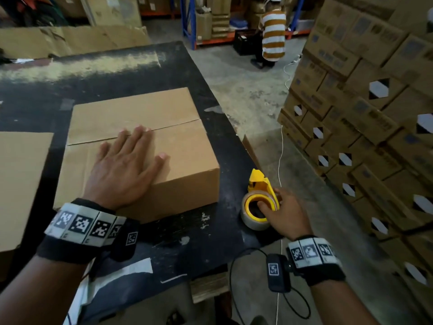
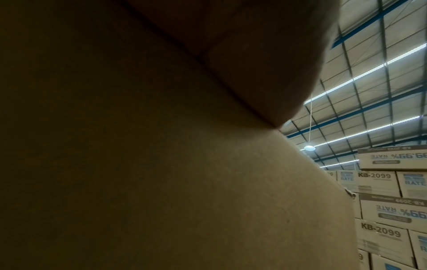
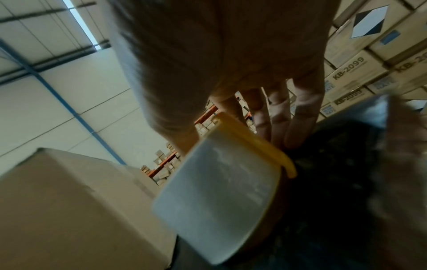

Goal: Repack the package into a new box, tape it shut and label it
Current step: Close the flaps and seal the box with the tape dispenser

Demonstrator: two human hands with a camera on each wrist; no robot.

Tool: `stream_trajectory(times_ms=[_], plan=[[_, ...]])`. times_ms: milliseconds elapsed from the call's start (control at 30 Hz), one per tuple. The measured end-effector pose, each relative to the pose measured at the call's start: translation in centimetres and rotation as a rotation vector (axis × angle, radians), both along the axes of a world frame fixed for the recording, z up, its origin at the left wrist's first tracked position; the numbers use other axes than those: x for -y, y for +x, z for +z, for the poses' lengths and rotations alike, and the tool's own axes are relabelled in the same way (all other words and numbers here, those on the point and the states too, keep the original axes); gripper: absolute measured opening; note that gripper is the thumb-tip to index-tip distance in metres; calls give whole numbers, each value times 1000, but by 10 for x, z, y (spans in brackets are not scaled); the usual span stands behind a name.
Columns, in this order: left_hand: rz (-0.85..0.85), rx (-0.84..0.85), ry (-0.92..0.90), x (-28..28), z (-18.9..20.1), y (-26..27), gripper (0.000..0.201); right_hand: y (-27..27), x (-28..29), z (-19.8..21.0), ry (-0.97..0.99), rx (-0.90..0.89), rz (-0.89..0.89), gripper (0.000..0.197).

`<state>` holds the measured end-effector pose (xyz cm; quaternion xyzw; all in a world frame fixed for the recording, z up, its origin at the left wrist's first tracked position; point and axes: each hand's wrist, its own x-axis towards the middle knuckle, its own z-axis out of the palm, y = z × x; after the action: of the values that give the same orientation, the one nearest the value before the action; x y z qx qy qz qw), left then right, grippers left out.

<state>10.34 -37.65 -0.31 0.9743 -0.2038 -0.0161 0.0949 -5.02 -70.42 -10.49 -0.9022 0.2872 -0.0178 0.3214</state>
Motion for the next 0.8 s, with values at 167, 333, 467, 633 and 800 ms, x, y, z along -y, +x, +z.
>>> stream_trajectory(times_ms=[167, 333, 467, 633, 800], plan=[[13, -4, -7, -1, -1, -1, 84, 16, 7, 4, -65, -116, 59, 22], [27, -21, -13, 1, -1, -1, 86, 1, 21, 9, 85, -23, 43, 26], [29, -34, -1, 2, 0, -1, 87, -17, 33, 18, 432, 75, -64, 30], [32, -32, 4, 2, 1, -1, 86, -26, 53, 31, 612, 157, -69, 37], [50, -53, 0, 3, 3, 0, 88, -4, 57, 62, 847, 243, 42, 35]])
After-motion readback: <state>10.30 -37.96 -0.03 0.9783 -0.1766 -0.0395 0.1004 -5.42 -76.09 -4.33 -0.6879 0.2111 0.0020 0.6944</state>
